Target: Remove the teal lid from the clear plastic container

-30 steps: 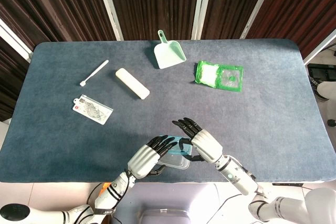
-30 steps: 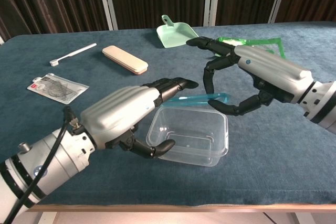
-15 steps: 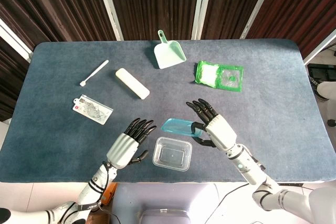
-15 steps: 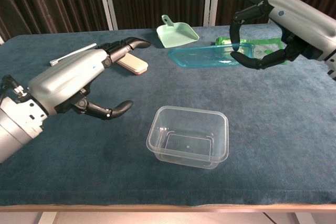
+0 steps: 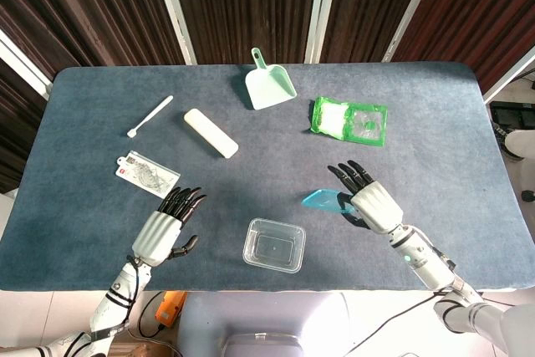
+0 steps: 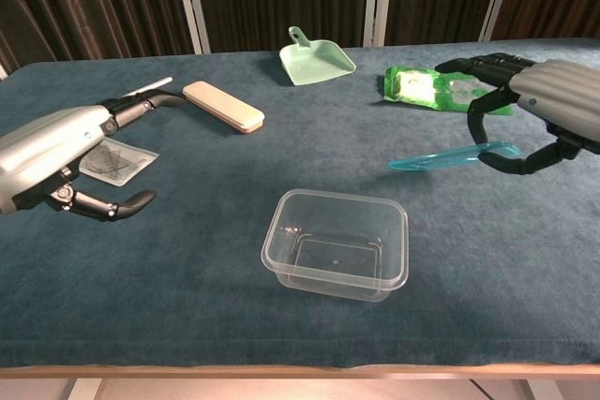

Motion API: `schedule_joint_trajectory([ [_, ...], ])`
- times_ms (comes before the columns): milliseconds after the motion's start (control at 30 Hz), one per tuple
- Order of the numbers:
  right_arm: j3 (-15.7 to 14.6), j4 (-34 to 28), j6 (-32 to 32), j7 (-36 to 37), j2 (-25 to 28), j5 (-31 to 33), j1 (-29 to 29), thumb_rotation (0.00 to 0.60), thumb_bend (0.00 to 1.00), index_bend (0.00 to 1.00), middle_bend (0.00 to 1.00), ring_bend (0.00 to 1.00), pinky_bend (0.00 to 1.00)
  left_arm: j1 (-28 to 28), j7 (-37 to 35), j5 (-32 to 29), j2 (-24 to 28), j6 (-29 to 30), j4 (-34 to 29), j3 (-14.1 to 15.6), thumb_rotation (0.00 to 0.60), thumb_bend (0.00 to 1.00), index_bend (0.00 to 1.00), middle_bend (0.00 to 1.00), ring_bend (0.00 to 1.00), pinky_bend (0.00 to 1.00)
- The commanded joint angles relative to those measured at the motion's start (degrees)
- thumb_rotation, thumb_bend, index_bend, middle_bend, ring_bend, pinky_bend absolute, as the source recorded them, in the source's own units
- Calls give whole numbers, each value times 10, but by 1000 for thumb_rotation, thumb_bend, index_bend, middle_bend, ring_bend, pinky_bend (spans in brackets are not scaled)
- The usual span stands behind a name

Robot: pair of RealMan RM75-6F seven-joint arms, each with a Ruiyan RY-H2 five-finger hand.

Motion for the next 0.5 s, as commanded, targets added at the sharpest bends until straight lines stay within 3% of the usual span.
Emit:
schedule_joint_trajectory([
  [33, -20, -16, -23, 1, 13, -5, -5, 600, 543, 439, 112, 0, 1, 5, 4, -5, 0, -4, 2, 2, 600, 367, 0, 0, 0, 26],
  [67, -26, -31, -34, -1, 23, -3, -6, 600, 530, 370, 88, 0, 0, 7, 6, -8, 2, -6, 1, 3, 600, 368, 0, 0, 0, 26],
  [133, -34, -77, -60, -12, 54, 4, -7, 600, 423, 119, 18, 0, 0, 11, 13, -13, 11, -11, -7, 7, 600, 367, 0, 0, 0, 26],
  [200, -41, -125, -82, -28, 87, 13, -8, 600, 295, 15, 2, 0, 0, 16, 17, -14, 21, -12, -16, 13, 600, 365, 0, 0, 0, 26],
  [300, -55, -218, -126, -62, 153, 29, -8, 600, 134, 0, 0, 0, 0, 27, 24, -15, 49, -10, -36, 23, 600, 358, 0, 0, 0, 25],
  [500, -84, -375, -212, -156, 274, 77, -8, 600, 104, 0, 0, 0, 0, 58, 32, -30, 126, -3, -90, 47, 600, 354, 0, 0, 0, 25],
])
